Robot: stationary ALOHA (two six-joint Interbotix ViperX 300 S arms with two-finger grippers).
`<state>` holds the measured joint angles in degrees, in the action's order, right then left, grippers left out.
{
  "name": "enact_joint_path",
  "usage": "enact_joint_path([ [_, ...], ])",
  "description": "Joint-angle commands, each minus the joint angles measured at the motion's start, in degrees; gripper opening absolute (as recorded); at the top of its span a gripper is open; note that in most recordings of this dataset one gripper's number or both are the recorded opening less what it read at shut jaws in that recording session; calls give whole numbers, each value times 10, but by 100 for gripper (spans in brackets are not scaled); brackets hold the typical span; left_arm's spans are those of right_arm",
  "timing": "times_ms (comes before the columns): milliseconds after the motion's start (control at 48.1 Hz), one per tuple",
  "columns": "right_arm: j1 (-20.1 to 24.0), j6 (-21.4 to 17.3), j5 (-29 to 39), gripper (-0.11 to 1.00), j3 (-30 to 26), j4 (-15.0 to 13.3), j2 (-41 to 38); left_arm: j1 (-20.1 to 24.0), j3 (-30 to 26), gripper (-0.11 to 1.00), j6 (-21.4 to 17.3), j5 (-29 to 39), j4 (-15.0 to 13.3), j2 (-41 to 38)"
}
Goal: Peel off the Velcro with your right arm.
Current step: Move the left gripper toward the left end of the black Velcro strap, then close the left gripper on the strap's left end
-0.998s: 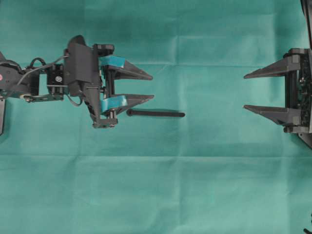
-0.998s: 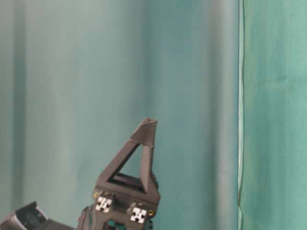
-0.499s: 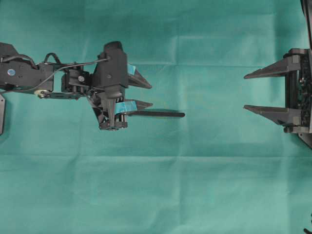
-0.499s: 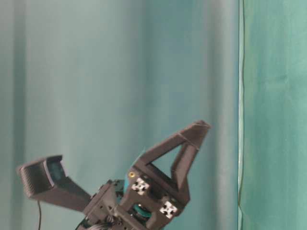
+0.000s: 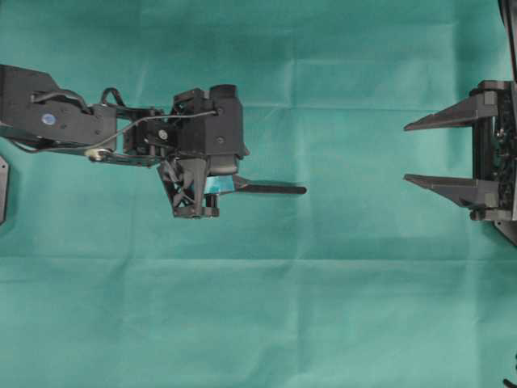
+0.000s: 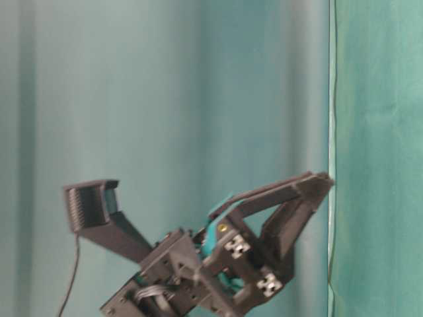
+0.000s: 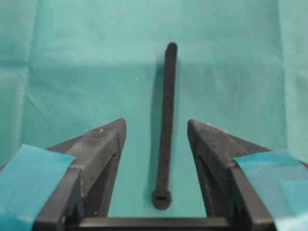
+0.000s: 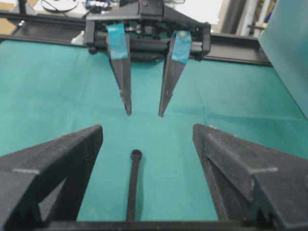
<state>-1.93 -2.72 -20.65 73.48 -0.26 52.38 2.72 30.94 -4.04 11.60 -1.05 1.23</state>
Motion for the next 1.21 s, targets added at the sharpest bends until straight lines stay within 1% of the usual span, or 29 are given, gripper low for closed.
enact_joint_path([
  [0,-1,-1,-6,50,-5,-1,-4,1,-17,53,-1,-2,0,-5],
  [873,0,-1,-15,50,9,-1,-4,0,-48,53,0,-6,0,-141],
  [1185,0,-1,-14,50,10,-1,-4,0,-48,53,0,-14,0,-156],
])
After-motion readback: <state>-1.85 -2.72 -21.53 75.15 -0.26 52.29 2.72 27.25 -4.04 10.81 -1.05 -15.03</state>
